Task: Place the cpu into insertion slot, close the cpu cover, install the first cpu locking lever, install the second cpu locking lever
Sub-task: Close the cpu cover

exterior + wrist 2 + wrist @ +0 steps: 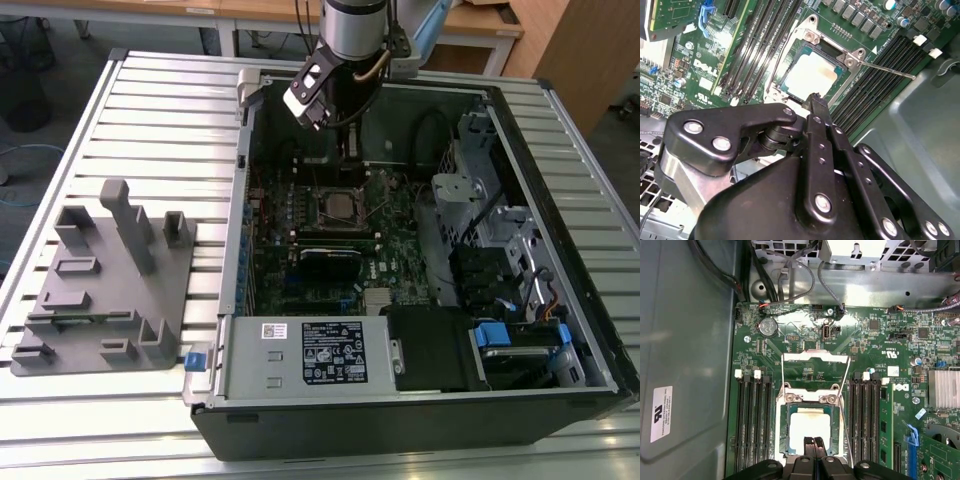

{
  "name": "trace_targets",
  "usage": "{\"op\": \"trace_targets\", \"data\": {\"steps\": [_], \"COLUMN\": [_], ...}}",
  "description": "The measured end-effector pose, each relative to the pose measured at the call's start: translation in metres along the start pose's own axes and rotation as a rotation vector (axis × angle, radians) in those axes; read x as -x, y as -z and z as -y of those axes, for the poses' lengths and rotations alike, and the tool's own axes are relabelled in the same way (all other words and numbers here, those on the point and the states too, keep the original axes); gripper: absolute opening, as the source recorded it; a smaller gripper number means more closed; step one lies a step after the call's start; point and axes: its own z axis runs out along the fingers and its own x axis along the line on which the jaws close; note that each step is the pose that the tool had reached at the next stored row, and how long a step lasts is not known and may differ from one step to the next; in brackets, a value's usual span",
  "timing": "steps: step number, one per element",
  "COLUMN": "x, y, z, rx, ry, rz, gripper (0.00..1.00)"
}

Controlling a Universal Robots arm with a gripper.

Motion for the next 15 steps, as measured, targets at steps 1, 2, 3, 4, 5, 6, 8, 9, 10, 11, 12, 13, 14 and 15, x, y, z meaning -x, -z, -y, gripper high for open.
{"op": "trace_targets", "data": {"steps": [1,2,3,4,5,6,8,9,10,11,12,13,14,15], "x": [0.0000,0.0000,0.0000,0.0000,0.0000,0.0000,0.0001,0.0001,0.0001,0.0001,0.0001,0.0001,0.0001,0.0001], "y": [0.0000,0.0000,0.0001,0.0002,0.0002,0.0002,0.0002,0.0002,0.0001,0.0000,-0.0001,-0.0002,-0.0003,-0.0004], "z": [0.0000,0.0000,0.0000,0.0000,0.0000,0.0000,-0.0007,-0.0013,-0.0020,-0.0030,-0.0041,-0.0054,-0.0067,-0.0078], "rx": [0.0000,0.0000,-0.0001,-0.0002,-0.0001,-0.0001,-0.0003,-0.0003,-0.0002,-0.0002,-0.0002,-0.0002,-0.0001,-0.0001], "ry": [0.000,0.000,0.000,0.000,0.000,0.000,0.000,0.000,0.000,0.000,0.000,0.000,0.000,0.000], "rz": [-0.0001,0.0000,0.0001,0.0003,0.0002,0.0002,0.0003,0.0003,0.0003,0.0003,0.0003,0.0002,0.0002,0.0002], "gripper": [0.11,0.11,0.11,0.11,0.11,0.11,0.11,0.11,0.11,0.11,0.11,0.11,0.11,0.11]}}
